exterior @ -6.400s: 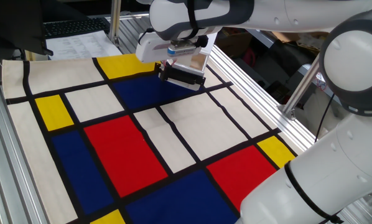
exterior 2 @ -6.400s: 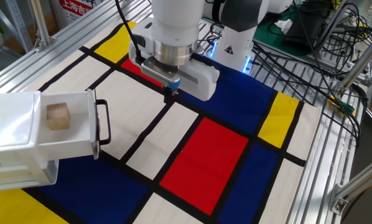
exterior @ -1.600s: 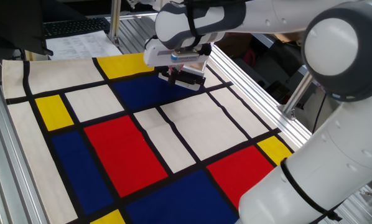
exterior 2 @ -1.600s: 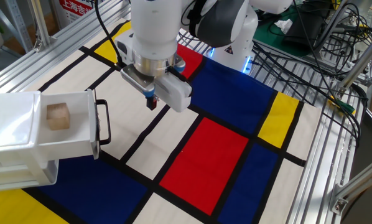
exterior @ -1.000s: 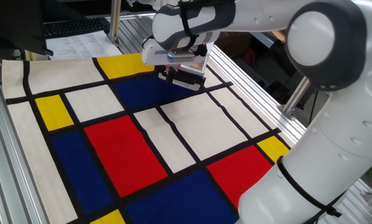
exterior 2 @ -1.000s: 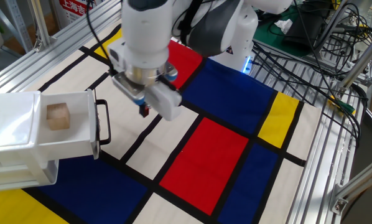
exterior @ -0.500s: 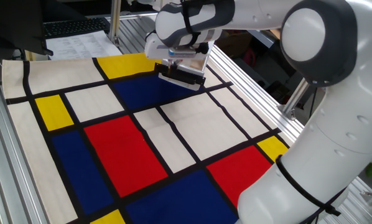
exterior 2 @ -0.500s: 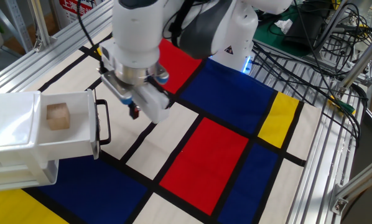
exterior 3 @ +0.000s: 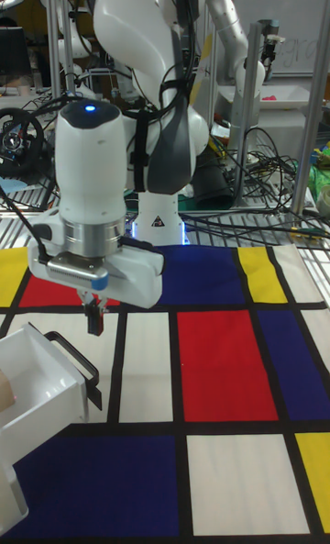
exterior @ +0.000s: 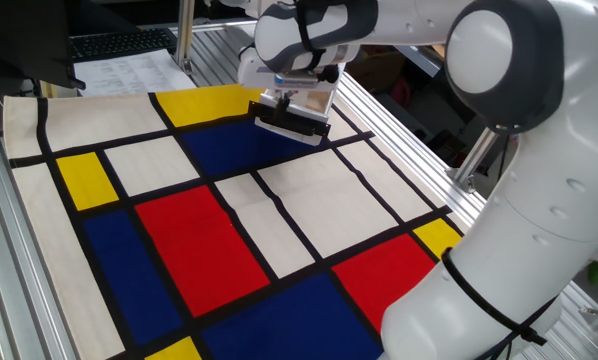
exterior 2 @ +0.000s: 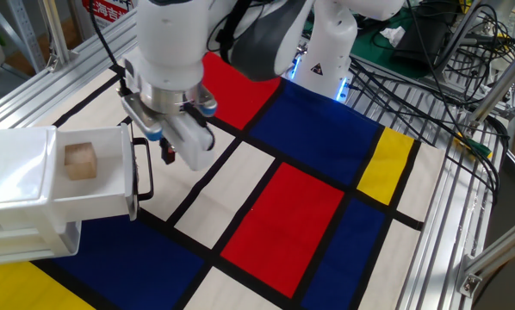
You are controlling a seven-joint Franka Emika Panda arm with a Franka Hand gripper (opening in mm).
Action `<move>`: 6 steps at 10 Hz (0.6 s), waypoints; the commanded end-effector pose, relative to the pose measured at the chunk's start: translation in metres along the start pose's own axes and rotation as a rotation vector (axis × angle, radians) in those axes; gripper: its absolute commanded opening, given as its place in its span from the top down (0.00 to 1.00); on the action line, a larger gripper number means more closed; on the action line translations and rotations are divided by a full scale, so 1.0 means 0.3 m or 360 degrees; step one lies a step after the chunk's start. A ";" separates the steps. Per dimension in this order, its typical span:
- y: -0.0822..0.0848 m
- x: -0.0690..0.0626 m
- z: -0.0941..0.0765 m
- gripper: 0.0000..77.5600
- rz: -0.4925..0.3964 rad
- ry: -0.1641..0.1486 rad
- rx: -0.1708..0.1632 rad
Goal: Use the gripper to push and close the drawer
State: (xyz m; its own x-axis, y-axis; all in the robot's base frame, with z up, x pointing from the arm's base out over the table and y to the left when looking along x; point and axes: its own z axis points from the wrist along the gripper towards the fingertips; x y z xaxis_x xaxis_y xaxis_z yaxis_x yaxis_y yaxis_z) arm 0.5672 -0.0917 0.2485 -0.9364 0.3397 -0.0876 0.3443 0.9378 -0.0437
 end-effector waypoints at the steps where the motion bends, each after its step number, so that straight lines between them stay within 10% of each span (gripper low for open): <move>1: -0.016 -0.035 0.011 1.00 0.0075 -0.0044 0.0089; 6: -0.019 -0.075 0.031 1.00 0.0098 -0.0056 0.0108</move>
State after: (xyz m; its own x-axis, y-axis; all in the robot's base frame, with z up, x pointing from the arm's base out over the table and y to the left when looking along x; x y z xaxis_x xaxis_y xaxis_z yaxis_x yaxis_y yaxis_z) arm 0.5840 -0.1032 0.2397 -0.9118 0.3919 -0.1225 0.4045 0.9087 -0.1035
